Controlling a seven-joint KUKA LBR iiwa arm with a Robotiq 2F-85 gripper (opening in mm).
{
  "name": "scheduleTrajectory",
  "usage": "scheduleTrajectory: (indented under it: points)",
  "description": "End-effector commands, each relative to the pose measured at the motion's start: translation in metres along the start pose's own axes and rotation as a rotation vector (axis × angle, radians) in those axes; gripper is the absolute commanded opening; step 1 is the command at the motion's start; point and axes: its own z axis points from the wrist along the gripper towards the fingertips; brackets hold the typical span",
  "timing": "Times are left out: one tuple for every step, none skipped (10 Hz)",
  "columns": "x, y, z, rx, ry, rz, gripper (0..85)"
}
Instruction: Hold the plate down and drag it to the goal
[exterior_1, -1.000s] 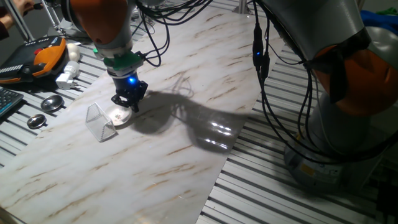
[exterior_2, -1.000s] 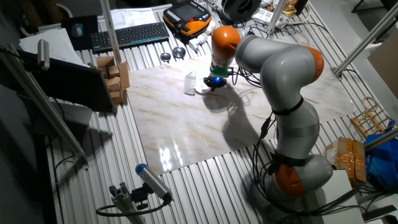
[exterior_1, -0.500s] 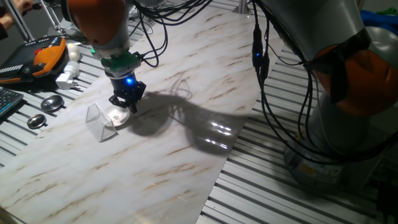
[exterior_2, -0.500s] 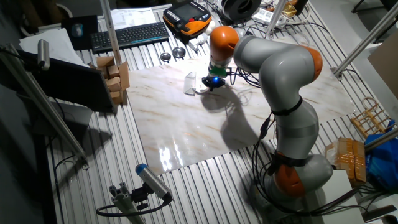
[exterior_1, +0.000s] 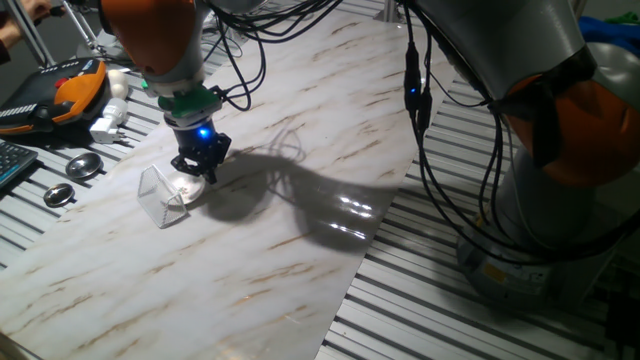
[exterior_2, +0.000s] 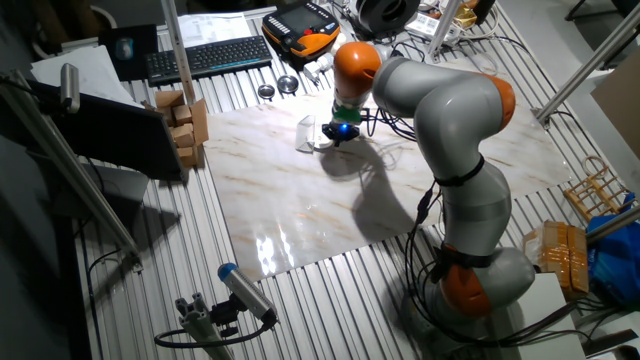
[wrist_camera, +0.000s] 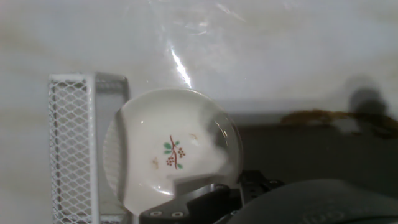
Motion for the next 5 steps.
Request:
scheduleTrajectory:
  points:
    - [0.0003, 0.0028, 0.0006, 0.001, -0.002, 0.003, 0.0]
    - [0.0007, 0.0052, 0.0016, 0.001, -0.004, 0.005, 0.0]
    - [0.0009, 0.0071, 0.0013, 0.001, -0.006, 0.006, 0.0]
    - [0.0009, 0.0082, 0.0007, 0.003, -0.006, 0.006, 0.0]
    - [0.0008, 0.0095, 0.0004, 0.001, -0.007, 0.006, 0.0]
